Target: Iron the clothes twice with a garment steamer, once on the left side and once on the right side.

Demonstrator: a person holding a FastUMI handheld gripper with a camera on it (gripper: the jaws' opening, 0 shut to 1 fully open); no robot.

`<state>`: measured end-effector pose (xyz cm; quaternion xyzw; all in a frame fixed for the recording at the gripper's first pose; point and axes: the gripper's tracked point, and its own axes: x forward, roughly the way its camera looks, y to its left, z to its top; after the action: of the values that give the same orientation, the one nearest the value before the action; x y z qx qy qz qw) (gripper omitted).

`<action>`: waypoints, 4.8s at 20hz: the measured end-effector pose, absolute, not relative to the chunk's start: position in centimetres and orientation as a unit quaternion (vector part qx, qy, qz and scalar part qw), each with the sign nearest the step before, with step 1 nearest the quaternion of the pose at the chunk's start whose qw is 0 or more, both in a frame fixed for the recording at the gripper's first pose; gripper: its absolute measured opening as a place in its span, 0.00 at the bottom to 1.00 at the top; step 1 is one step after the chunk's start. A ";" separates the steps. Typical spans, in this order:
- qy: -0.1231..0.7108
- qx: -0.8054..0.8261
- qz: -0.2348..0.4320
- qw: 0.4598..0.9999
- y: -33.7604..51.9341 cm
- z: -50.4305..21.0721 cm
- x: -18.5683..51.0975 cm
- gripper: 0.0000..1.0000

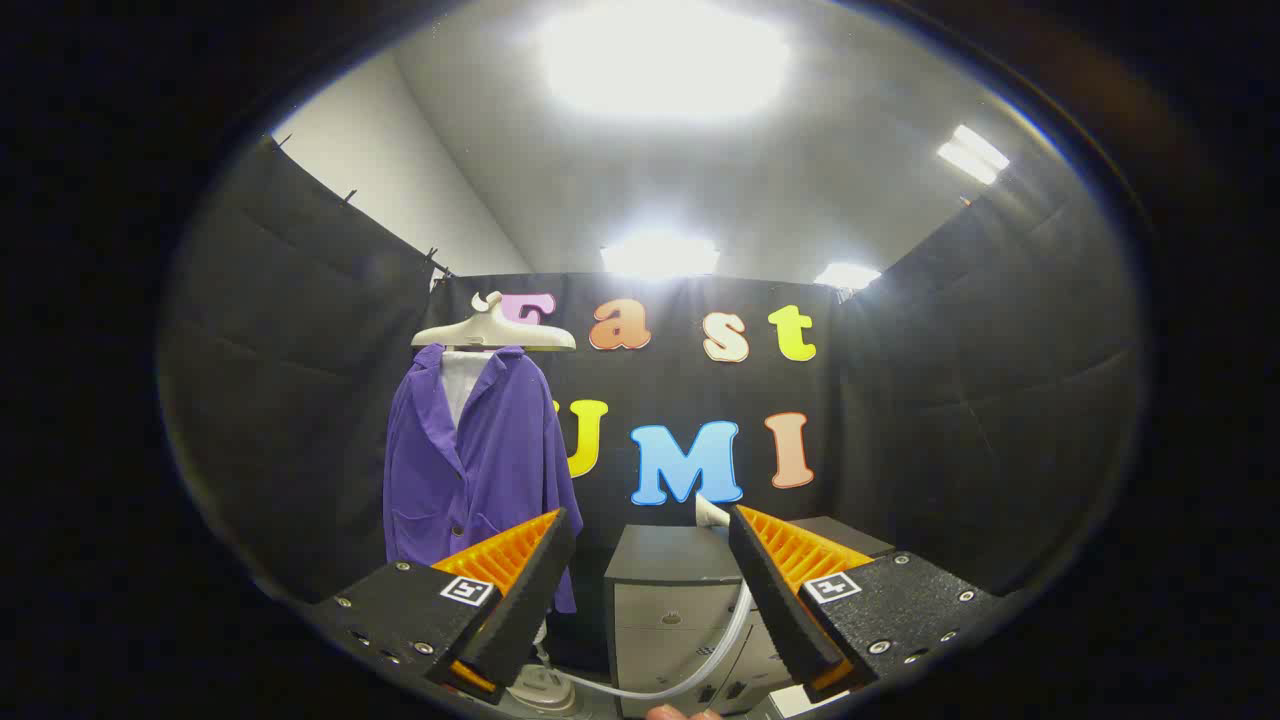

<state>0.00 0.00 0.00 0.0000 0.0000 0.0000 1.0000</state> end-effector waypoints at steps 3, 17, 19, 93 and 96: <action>0.006 -0.001 0.001 1.000 0.0 -0.8 -0.1 0.96; 0.039 0.003 -0.009 0.999 -0.5 -3.9 0.0 0.96; 0.041 0.004 -0.014 0.999 -0.9 -4.0 0.1 0.96; 0.429 0.495 0.101 0.749 -14.0 -28.8 45.0 0.33; 0.414 0.497 0.105 0.755 -13.5 -27.0 43.8 0.33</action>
<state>43.79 -13.53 -26.96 0.4970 0.4138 0.1054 0.7554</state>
